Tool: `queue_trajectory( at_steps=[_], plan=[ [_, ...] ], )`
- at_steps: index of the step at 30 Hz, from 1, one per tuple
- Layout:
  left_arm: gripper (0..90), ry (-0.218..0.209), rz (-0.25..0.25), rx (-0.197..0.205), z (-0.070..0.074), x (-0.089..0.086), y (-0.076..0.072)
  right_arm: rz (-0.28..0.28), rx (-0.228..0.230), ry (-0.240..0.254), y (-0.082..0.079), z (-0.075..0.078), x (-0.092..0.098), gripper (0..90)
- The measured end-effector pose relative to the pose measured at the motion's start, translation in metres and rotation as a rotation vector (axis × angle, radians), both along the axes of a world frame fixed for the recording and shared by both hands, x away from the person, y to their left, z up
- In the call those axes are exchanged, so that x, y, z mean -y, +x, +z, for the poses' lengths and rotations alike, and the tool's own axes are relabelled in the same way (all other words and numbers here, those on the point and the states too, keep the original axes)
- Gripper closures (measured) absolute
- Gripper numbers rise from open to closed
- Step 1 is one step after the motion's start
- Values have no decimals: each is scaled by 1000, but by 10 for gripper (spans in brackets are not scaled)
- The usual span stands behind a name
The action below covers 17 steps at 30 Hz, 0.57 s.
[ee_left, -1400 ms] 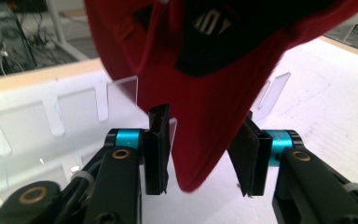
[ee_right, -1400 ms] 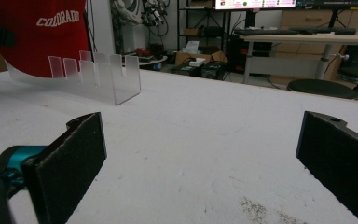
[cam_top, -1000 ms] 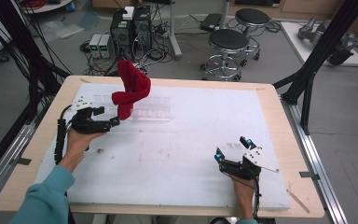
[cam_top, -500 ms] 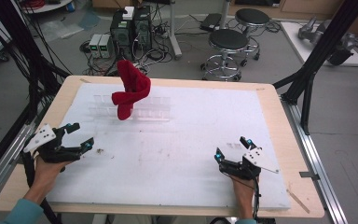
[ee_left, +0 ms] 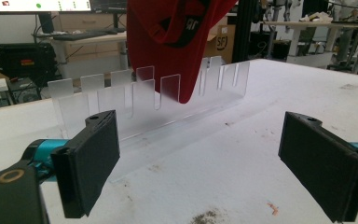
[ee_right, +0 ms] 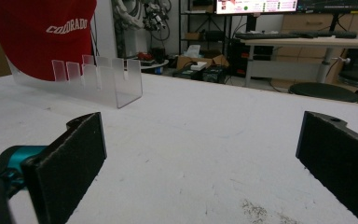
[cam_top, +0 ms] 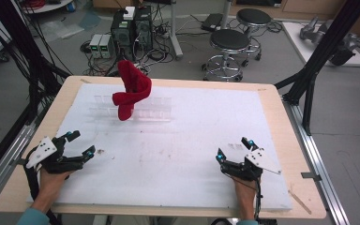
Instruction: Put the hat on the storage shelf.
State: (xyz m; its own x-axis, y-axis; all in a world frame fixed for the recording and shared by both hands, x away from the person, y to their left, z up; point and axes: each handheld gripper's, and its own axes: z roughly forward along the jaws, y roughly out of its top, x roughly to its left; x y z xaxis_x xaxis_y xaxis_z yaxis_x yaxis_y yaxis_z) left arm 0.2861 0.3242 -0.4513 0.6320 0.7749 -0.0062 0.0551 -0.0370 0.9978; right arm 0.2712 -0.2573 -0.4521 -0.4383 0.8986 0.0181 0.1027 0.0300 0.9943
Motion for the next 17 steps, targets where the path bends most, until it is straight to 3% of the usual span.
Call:
queue_trajectory(
  at_steps=[4, 9, 13, 17],
  plan=[
    [131, 8, 0, -4, 0, 0, 0, 0, -1, -1, 0, 0, 0, 4],
    [131, -14, 8, -16, -1, -1, 1, -2, 8, -10, 0, 0, 0, 4],
    [132, 13, 4, -4, -1, 0, 0, -12, 15, 0, -2, -1, 0, 4],
    [133, -12, 10, 0, -2, -1, 0, -19, 21, 6, -3, -1, 0, 4]
  ],
)
